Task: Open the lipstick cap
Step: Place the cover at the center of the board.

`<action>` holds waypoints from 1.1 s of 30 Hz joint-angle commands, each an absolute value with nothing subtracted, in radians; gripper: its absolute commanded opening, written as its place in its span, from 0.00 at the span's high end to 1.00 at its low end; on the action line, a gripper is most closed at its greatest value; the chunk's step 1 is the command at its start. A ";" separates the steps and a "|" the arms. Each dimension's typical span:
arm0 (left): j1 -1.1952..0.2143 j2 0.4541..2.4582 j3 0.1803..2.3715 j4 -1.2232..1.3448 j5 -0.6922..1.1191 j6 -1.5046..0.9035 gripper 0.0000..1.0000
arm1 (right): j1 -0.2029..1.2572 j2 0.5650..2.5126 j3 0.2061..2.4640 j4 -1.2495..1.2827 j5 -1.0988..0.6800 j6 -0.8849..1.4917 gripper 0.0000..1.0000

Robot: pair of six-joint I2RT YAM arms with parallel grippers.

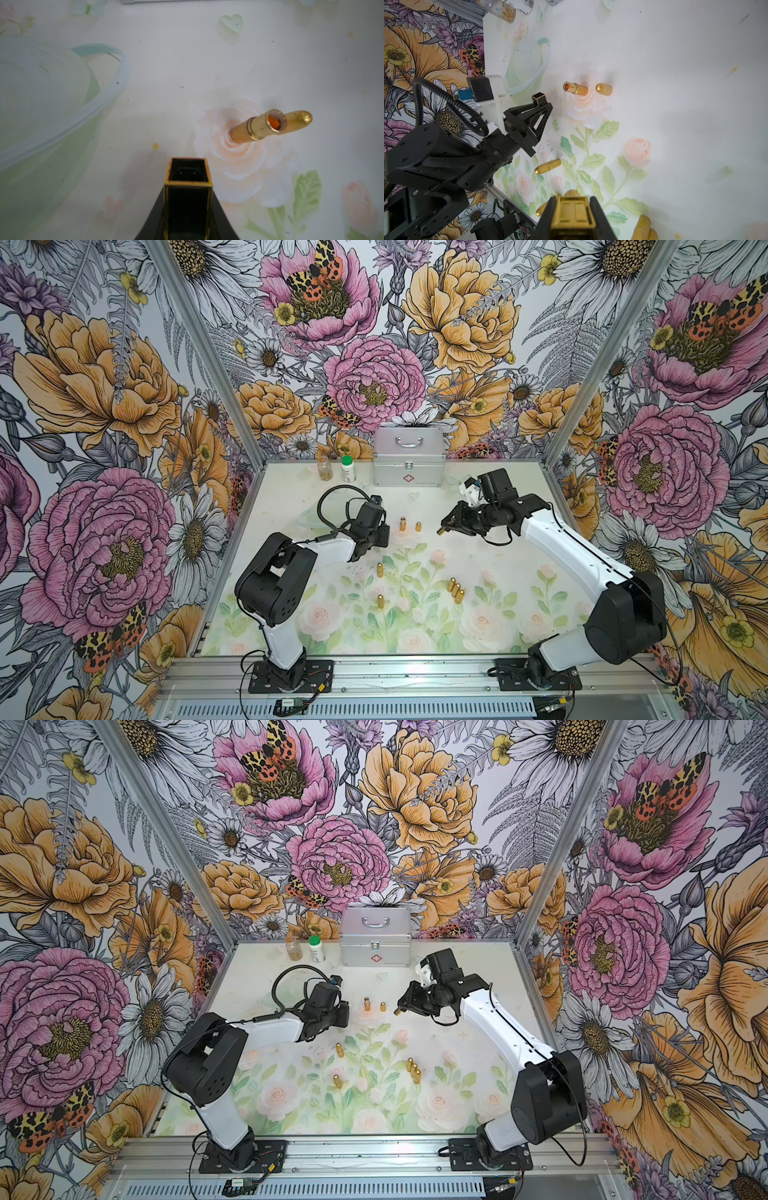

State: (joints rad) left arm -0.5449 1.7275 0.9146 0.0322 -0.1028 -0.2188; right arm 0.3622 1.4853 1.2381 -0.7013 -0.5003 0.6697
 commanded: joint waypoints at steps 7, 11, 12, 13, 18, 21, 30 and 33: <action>-0.621 1.399 0.715 0.328 0.027 -0.070 1.00 | 0.376 1.408 1.170 -0.530 -0.622 0.804 0.81; -0.632 1.367 0.650 0.469 0.097 -0.055 1.00 | 0.374 1.370 1.127 -0.444 -0.667 0.885 0.81; -0.638 1.369 0.658 0.470 0.104 -0.046 1.00 | 0.373 1.359 1.124 -0.445 -0.665 0.889 0.81; -0.653 1.371 0.665 0.469 0.108 -0.037 1.00 | 0.368 1.343 1.120 -0.446 -0.663 0.892 0.81; -0.754 1.387 0.671 0.518 0.111 -0.023 1.00 | 0.294 1.267 1.066 -0.446 -0.704 0.898 0.81; -0.802 1.434 0.692 0.528 0.115 -0.039 1.00 | 0.243 1.237 1.045 -0.450 -0.762 0.907 0.81; -0.884 1.650 0.820 0.599 0.084 -0.076 1.00 | 0.031 1.141 1.012 -0.579 -0.709 0.855 0.81; -0.882 1.757 0.925 0.611 0.071 -0.088 1.00 | -0.021 1.136 0.983 -0.578 -0.676 0.847 0.82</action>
